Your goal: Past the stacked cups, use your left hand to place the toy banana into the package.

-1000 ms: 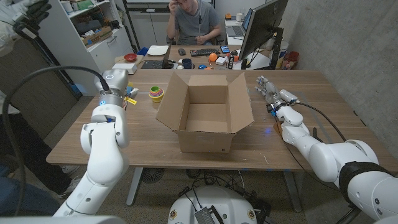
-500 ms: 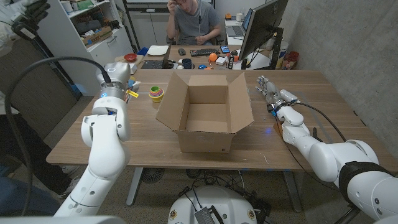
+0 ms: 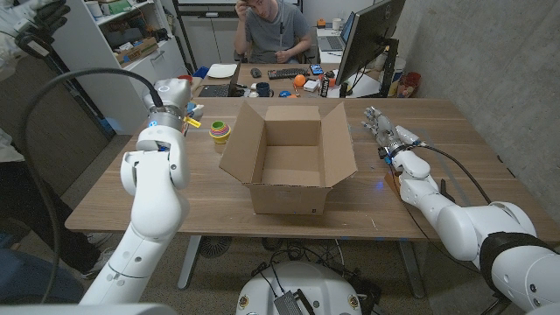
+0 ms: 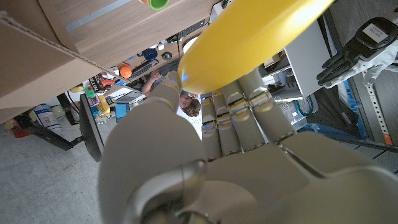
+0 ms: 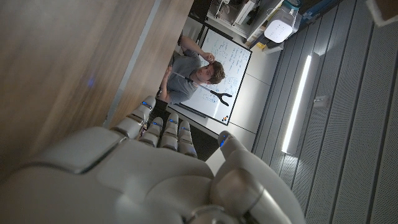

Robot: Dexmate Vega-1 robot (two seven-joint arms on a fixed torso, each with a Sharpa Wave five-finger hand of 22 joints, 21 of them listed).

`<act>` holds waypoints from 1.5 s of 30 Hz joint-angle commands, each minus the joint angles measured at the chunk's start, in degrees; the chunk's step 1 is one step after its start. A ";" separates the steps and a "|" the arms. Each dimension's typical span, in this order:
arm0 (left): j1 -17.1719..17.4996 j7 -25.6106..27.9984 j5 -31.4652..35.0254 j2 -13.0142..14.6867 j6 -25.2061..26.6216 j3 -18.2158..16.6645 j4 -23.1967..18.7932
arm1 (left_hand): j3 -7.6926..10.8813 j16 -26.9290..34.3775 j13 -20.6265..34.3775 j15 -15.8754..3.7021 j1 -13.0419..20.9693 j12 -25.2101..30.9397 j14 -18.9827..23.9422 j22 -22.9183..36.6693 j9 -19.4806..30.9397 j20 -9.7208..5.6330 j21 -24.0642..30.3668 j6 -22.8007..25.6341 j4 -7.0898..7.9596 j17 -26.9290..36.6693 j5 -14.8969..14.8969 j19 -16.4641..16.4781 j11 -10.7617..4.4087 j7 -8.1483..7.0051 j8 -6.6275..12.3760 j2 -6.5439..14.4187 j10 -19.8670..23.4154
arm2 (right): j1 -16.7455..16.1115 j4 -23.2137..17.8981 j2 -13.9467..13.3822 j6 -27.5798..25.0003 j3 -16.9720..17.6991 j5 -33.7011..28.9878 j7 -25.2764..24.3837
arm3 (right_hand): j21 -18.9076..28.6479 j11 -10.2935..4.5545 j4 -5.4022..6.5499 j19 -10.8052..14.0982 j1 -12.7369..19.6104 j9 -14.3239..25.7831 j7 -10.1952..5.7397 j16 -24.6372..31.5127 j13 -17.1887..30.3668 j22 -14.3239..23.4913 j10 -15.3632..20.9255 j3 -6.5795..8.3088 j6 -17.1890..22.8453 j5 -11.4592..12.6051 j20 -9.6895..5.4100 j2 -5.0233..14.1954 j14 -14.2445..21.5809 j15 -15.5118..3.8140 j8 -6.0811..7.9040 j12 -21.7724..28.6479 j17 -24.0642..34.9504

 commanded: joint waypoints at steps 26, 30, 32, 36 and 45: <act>-10.21 4.81 -11.81 -2.54 0.42 6.53 3.22 | 1.17 -0.60 0.25 -8.03 4.81 -0.48 6.05 -0.02 0.28 -4.93 1.12 1.16 1.17 0.15 0.14 2.01 -4.96 -0.46 -0.43 6.26 5.09 | -2.72 -4.03 -1.16 0.36 0.19 1.59 1.45 | -0.05 0.05 -0.44 -0.26 -0.09 0.34 0.49 0.04 0.29 0.14 0.48 -0.13 0.45 0.15 -1.38 -0.75 0.58 -1.48 0.48 0.14 0.04; -11.64 4.22 -12.57 -1.88 0.86 8.12 3.71 | 1.12 -0.70 0.24 -7.90 4.55 -0.57 6.04 -0.06 0.28 -4.91 1.24 1.16 1.28 0.14 0.12 2.04 -5.06 -0.49 -0.52 6.23 5.11 | -3.59 -5.26 -1.53 0.05 0.28 2.08 1.11 | -0.05 0.04 -0.45 -0.28 -0.10 0.35 0.48 0.03 0.29 0.14 0.44 -0.15 0.46 0.15 -1.39 -0.76 0.58 -1.45 0.48 0.12 0.04; -12.05 4.25 -13.10 -1.42 1.24 8.57 3.71 | 1.10 -0.68 0.24 -7.91 4.38 -0.57 6.22 -0.09 0.28 -4.88 1.31 1.23 1.36 0.16 0.12 1.98 -5.16 -0.45 -0.55 6.27 5.29 | -3.64 -5.26 -1.66 0.03 0.22 2.22 1.12 | -0.05 -0.01 -0.46 -0.29 -0.10 0.35 0.49 0.04 0.29 0.14 0.49 -0.16 0.49 0.16 -1.40 -0.76 0.61 -1.44 0.49 0.14 0.04; -13.19 3.72 -13.44 -0.72 1.76 9.91 3.99 | 1.05 -0.77 0.23 -7.86 4.10 -0.62 6.27 -0.13 0.28 -4.87 1.44 1.39 1.46 0.15 0.12 1.99 -5.23 -0.62 -0.59 6.22 5.48 | -3.58 -4.76 -1.65 0.21 0.37 2.76 1.31 | -0.05 0.07 -0.47 -0.30 -0.11 0.35 0.53 0.04 0.29 0.14 0.50 -0.18 0.53 0.16 -1.35 -0.78 0.60 -1.43 0.50 0.14 0.03; -15.46 0.45 -19.45 0.48 2.70 10.90 3.34 | 1.08 -0.89 0.22 -7.92 3.75 -0.79 6.52 -0.22 0.28 -4.87 1.72 1.68 1.53 0.17 0.17 1.97 -5.18 -0.55 -0.69 6.28 5.70 | -3.18 -3.93 -1.66 0.91 0.34 3.01 1.75 | -0.05 0.12 -0.49 -0.33 -0.16 0.35 0.51 0.08 0.29 0.14 0.57 -0.25 0.59 0.17 -1.31 -0.84 0.72 -1.40 0.51 0.16 0.04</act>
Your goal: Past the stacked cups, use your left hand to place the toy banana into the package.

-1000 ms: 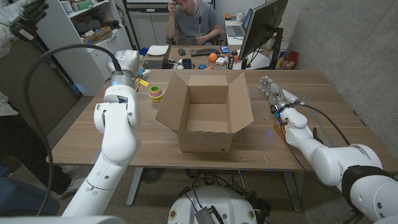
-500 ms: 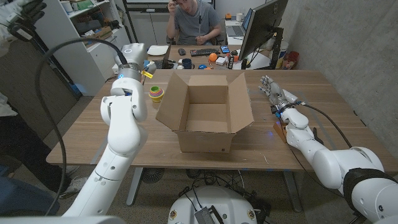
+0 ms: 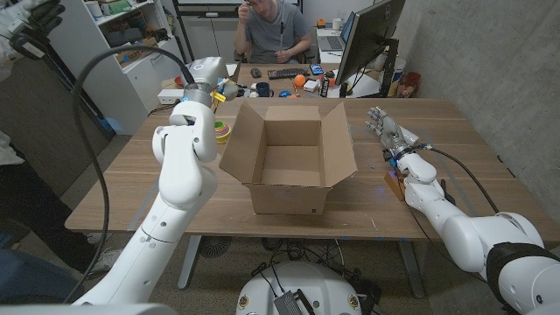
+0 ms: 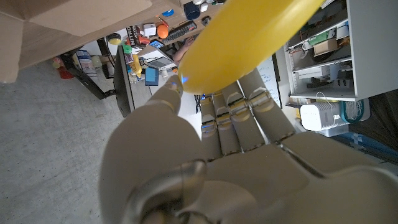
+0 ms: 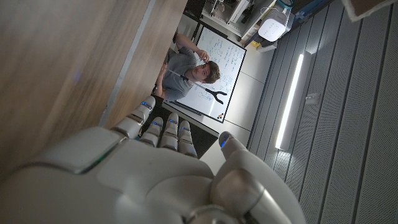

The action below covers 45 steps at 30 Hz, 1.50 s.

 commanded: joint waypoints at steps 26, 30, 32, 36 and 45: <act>-9.08 -4.87 -15.34 5.32 2.48 8.21 -0.96 | 0.38 -0.54 0.33 -7.86 3.98 -0.81 6.56 -0.16 0.29 -4.06 1.17 1.30 0.38 0.16 0.28 1.28 -5.25 -0.13 -0.55 5.36 5.91 | -3.03 -4.73 -1.62 -0.41 0.24 2.23 0.12 | -0.01 0.14 -0.31 -0.12 0.07 0.36 0.21 0.08 0.29 0.14 0.56 -0.12 0.32 0.23 -1.47 -0.56 0.50 -0.99 0.52 0.17 0.04; -10.16 -5.13 -16.96 5.92 2.81 9.38 -0.84 | 0.41 -0.60 0.39 -7.80 3.81 -0.82 6.67 -0.21 0.30 -4.05 1.29 1.41 0.42 0.17 0.29 1.23 -5.30 -0.19 -0.61 5.40 6.16 | -3.36 -5.19 -1.89 -0.48 0.14 2.47 0.12 | -0.01 0.16 -0.32 -0.10 0.06 0.36 0.21 0.08 0.29 0.14 0.55 -0.14 0.32 0.23 -1.52 -0.56 0.52 -1.01 0.51 0.16 0.03; -10.83 -5.18 -16.77 6.25 3.00 10.45 -0.61 | 0.44 -0.61 0.38 -7.81 3.79 -0.88 6.71 -0.22 0.30 -4.03 1.33 1.43 0.41 0.18 0.29 1.22 -5.30 -0.18 -0.63 5.42 6.12 | -3.68 -5.58 -1.89 -0.51 0.26 2.79 -0.01 | -0.01 0.12 -0.33 -0.11 0.06 0.36 0.20 0.08 0.29 0.14 0.56 -0.14 0.31 0.23 -1.49 -0.56 0.52 -1.03 0.51 0.16 0.03; -11.95 -5.84 -18.31 6.64 3.14 11.60 -0.29 | 0.47 -0.67 0.38 -7.83 3.73 -0.93 6.74 -0.24 0.30 -4.01 1.41 1.58 0.38 0.18 0.30 1.18 -5.39 -0.25 -0.64 5.42 6.21 | -4.27 -6.36 -2.19 -0.66 0.34 3.12 -0.26 | 0.00 0.16 -0.35 -0.09 0.05 0.36 0.19 0.07 0.29 0.14 0.57 -0.16 0.33 0.24 -1.49 -0.57 0.53 -1.04 0.51 0.16 0.03; -13.86 -7.67 -20.76 8.44 3.46 14.23 0.64 | 0.56 -0.78 0.41 -7.84 3.60 -1.10 6.83 -0.29 0.31 -4.00 1.59 1.49 0.33 0.19 0.32 1.09 -5.51 -0.26 -0.81 5.44 6.21 | -5.98 -9.47 -3.03 -1.55 0.19 3.58 -1.26 | 0.02 0.19 -0.39 -0.07 0.06 0.36 0.19 0.07 0.29 0.14 0.64 -0.17 0.31 0.26 -1.47 -0.56 0.56 -1.02 0.49 0.18 0.02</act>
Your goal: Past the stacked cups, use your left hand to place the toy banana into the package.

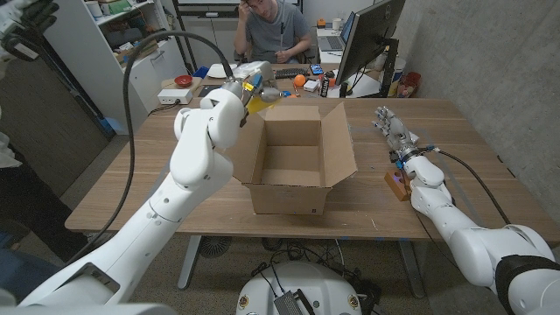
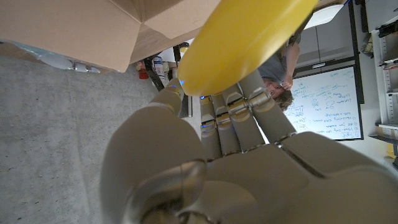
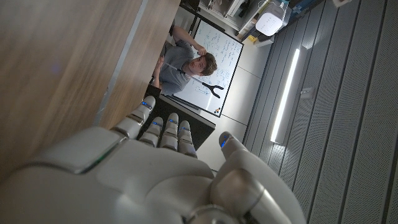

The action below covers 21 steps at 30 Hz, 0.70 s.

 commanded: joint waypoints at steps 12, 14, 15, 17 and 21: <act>-3.92 -4.36 -3.75 4.67 1.05 6.67 1.87 | 0.63 -0.40 0.24 -6.96 4.08 -0.40 5.84 -0.10 0.31 -2.55 0.56 0.60 -0.11 0.20 0.22 -0.14 -5.01 0.09 -0.54 4.71 5.36 | -1.77 -7.08 -1.72 3.55 -0.79 1.03 -1.54 | 0.35 -0.01 -1.04 0.92 0.74 0.34 -0.99 0.25 0.27 0.12 1.30 0.02 3.23 0.35 -1.39 -0.85 1.27 -1.44 1.33 0.50 -0.18; -3.97 -4.60 -3.60 4.97 1.28 7.01 2.00 | 0.67 -0.45 0.27 -7.00 4.06 -0.45 5.84 -0.12 0.32 -2.52 0.60 0.69 -0.15 0.20 0.22 -0.19 -5.23 0.03 -0.55 4.72 5.32 | -2.43 -9.17 -2.06 2.64 -1.13 1.23 -1.96 | 0.40 -0.16 -1.14 1.12 0.84 0.33 -1.10 0.27 0.27 0.12 1.50 0.06 3.29 0.37 -1.51 -0.81 1.44 -1.61 1.26 0.57 -0.20; -4.04 -4.95 -3.20 5.19 1.47 7.31 2.06 | 0.68 -0.51 0.29 -7.03 4.05 -0.45 5.76 -0.12 0.32 -2.53 0.62 0.70 -0.18 0.18 0.22 -0.23 -5.22 0.05 -0.57 4.68 5.35 | -2.49 -9.67 -2.28 2.36 -1.40 1.13 -2.10 | 0.40 -0.15 -1.15 1.15 0.84 0.33 -1.12 0.27 0.27 0.12 1.53 0.07 3.31 0.37 -1.53 -0.81 1.45 -1.58 1.25 0.58 -0.20; -4.02 -5.20 -3.28 5.44 1.60 7.42 2.13 | 0.69 -0.53 0.28 -6.98 3.98 -0.50 5.76 -0.13 0.32 -2.52 0.66 0.63 -0.15 0.19 0.22 -0.24 -5.12 0.01 -0.62 4.70 5.34 | -2.66 -10.55 -2.64 2.00 -1.85 1.11 -2.29 | 0.41 -0.17 -1.19 1.20 0.88 0.32 -1.10 0.26 0.27 0.12 1.60 0.09 3.24 0.38 -1.58 -0.79 1.50 -1.58 1.17 0.60 -0.20; -3.98 -5.25 -3.16 5.85 1.73 7.71 2.32 | 0.74 -0.55 0.30 -7.01 3.93 -0.55 5.82 -0.15 0.33 -2.47 0.74 0.66 -0.15 0.21 0.23 -0.27 -5.17 0.00 -0.66 4.75 5.39 | -2.90 -11.78 -3.00 1.77 -2.44 1.30 -2.92 | 0.43 -0.08 -1.23 1.33 0.91 0.32 -0.96 0.26 0.27 0.12 1.59 0.09 3.17 0.38 -1.57 -0.77 1.57 -1.57 1.07 0.58 -0.19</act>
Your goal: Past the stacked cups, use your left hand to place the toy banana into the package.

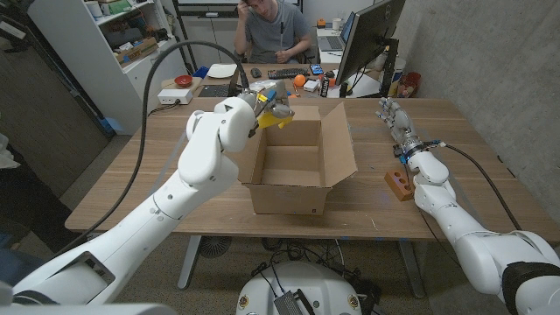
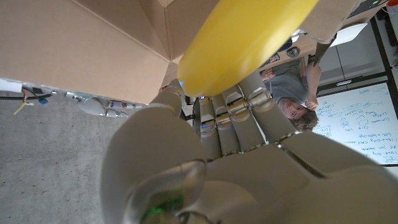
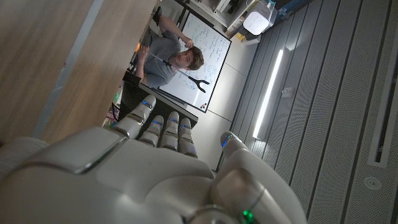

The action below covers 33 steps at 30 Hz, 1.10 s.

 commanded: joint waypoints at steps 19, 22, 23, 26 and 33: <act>-1.69 -3.02 1.97 1.58 0.48 6.09 6.29 | 1.09 -0.34 0.52 -7.03 4.17 -0.37 5.61 0.03 0.34 -2.34 0.63 0.71 -0.46 0.25 0.26 -0.73 -5.18 -0.12 -0.45 4.60 4.90 | -3.01 -12.16 -3.85 -0.77 -3.73 1.44 -3.40 | 0.41 0.01 -0.60 0.79 0.38 0.30 0.37 0.23 0.26 0.11 0.63 0.11 0.58 0.39 -1.40 -0.25 0.72 -1.34 -0.23 0.14 0.14; -1.71 -3.15 1.32 1.26 0.31 6.02 7.11 | 1.16 -0.36 0.56 -7.04 4.24 -0.42 5.63 0.02 0.34 -2.32 0.68 0.67 -0.56 0.27 0.26 -0.78 -5.14 -0.12 -0.50 4.59 4.87 | -3.11 -12.23 -4.07 -0.49 -3.93 1.57 -3.39 | 0.39 0.03 -0.61 0.79 0.37 0.30 0.36 0.24 0.26 0.11 0.64 0.10 0.59 0.39 -1.38 -0.24 0.77 -1.34 -0.25 0.14 0.14; -1.98 -3.37 1.96 1.38 0.14 6.53 7.45 | 1.17 -0.39 0.56 -7.04 4.25 -0.44 5.60 0.02 0.34 -2.30 0.68 0.66 -0.59 0.26 0.26 -0.84 -5.16 -0.09 -0.51 4.58 4.87 | -3.27 -12.56 -4.13 -0.67 -3.94 1.63 -3.63 | 0.38 0.01 -0.61 0.79 0.37 0.30 0.34 0.24 0.26 0.11 0.63 0.10 0.61 0.39 -1.40 -0.24 0.79 -1.38 -0.27 0.13 0.15; -2.23 -4.07 2.43 1.41 -0.17 7.30 8.32 | 1.23 -0.53 0.58 -6.96 4.24 -0.59 5.42 0.01 0.35 -2.23 0.69 0.62 -0.67 0.23 0.25 -1.07 -5.33 -0.26 -0.57 4.50 4.65 | -3.30 -12.69 -4.34 -0.37 -4.17 1.66 -3.61 | 0.37 0.00 -0.62 0.78 0.36 0.30 0.37 0.24 0.26 0.11 0.65 0.09 0.62 0.39 -1.39 -0.23 0.82 -1.41 -0.28 0.13 0.15; -2.83 -5.29 3.59 1.00 -0.61 8.58 10.53 | 1.36 -0.61 0.65 -7.08 4.30 -0.74 5.44 -0.01 0.36 -2.13 0.79 0.43 -0.85 0.28 0.23 -1.40 -5.52 -0.64 -0.73 4.48 4.58 | -3.52 -13.19 -4.50 0.06 -4.55 2.16 -3.55 | 0.34 0.01 -0.66 0.79 0.37 0.30 0.40 0.22 0.26 0.11 0.77 0.08 0.71 0.39 -1.39 -0.23 0.87 -1.38 -0.31 0.15 0.16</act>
